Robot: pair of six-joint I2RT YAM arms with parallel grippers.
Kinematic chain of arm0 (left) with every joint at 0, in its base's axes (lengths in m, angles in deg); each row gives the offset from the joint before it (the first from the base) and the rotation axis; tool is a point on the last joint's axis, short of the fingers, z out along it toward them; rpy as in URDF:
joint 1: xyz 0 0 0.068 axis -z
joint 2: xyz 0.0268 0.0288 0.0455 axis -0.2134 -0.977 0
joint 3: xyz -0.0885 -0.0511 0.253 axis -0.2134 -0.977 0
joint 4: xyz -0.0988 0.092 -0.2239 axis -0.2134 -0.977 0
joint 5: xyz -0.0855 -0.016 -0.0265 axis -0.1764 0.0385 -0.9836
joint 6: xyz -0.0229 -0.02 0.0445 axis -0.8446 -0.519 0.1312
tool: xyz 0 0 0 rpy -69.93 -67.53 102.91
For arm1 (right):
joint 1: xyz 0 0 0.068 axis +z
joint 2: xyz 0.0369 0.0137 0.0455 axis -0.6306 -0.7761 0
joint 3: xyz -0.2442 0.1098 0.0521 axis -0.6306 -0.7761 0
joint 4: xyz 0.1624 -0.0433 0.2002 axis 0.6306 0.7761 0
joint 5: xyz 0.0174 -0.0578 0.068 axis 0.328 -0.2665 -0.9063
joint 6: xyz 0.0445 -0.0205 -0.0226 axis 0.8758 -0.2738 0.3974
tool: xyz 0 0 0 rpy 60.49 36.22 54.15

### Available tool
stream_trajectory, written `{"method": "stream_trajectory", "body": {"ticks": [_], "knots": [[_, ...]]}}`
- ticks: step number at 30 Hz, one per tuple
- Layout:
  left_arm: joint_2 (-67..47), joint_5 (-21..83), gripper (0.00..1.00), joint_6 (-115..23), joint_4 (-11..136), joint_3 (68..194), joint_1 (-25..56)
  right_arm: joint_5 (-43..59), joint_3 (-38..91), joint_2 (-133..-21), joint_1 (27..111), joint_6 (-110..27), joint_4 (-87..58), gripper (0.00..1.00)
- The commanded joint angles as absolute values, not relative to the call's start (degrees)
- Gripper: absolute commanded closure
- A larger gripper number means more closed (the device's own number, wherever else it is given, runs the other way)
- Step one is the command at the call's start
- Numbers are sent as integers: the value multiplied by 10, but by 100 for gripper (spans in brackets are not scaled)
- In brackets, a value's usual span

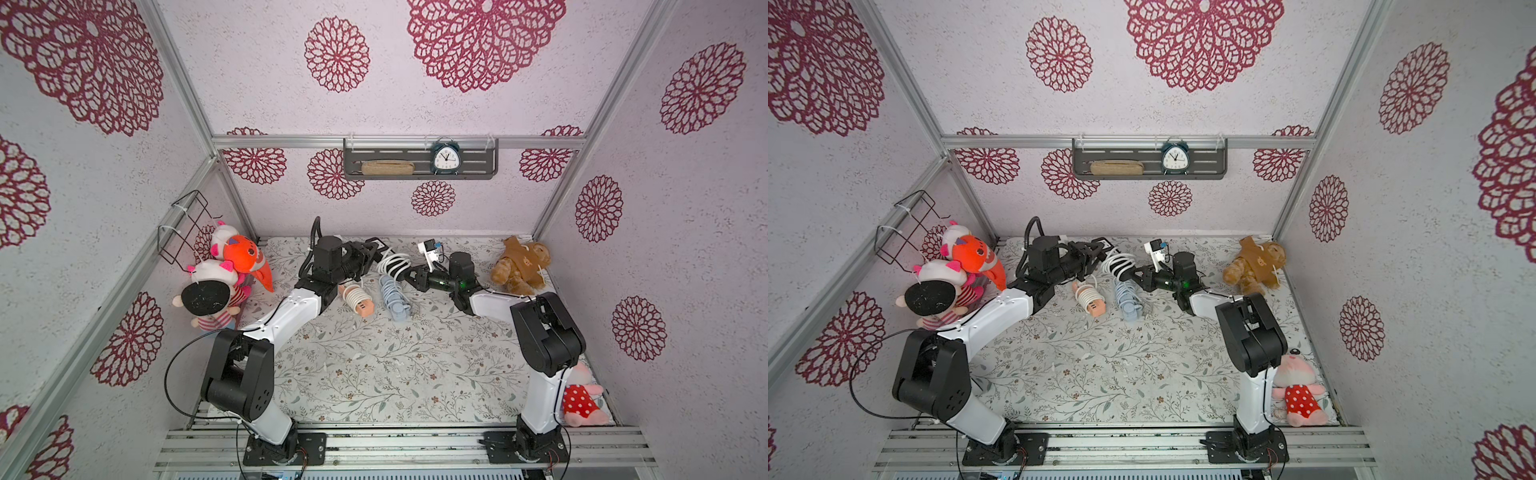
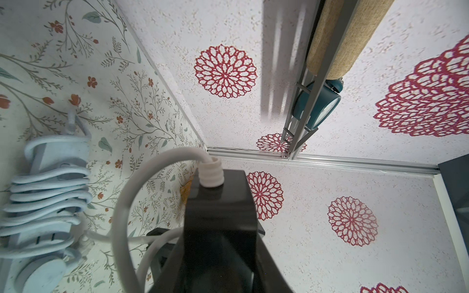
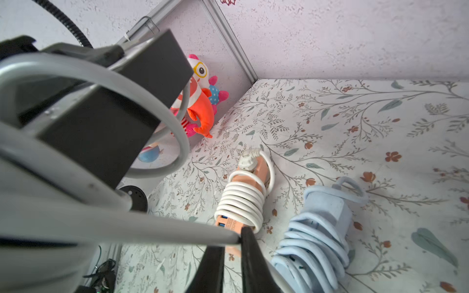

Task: Unwrap the cord wrapped around the power strip
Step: Unwrap the power cord from the power strip.

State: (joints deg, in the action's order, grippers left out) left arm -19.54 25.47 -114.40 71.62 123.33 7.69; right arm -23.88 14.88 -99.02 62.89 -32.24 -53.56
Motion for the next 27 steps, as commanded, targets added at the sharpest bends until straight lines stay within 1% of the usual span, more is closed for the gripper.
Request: {"method": "stream_trajectory", "body": {"ticks": [1, 4, 7, 11, 14, 20, 24, 27], "knots": [[-186, 281, 100, -1140, 740, 1226, 77, -228, 165, -973, 615, -354, -505, 100], [-194, 284, 100, -1135, 735, 1227, 73, -208, 187, -952, 609, -417, -390, 100], [-204, 291, 100, -1138, 744, 1228, 73, -153, 205, -926, 608, -476, -297, 100], [-208, 313, 100, -1140, 768, 1220, 73, -49, 197, -886, 610, -495, -256, 100], [-210, 323, 100, -1135, 771, 1219, 74, 9, 190, -859, 609, -499, -241, 100], [-225, 345, 100, -1144, 751, 1224, 74, -2, 277, -865, 608, -531, -124, 100], [-234, 372, 100, -1146, 754, 1225, 71, -58, 260, -819, 610, -540, -135, 100], [-246, 402, 100, -1146, 759, 1239, 69, -82, 232, -780, 622, -571, -100, 100]]}}
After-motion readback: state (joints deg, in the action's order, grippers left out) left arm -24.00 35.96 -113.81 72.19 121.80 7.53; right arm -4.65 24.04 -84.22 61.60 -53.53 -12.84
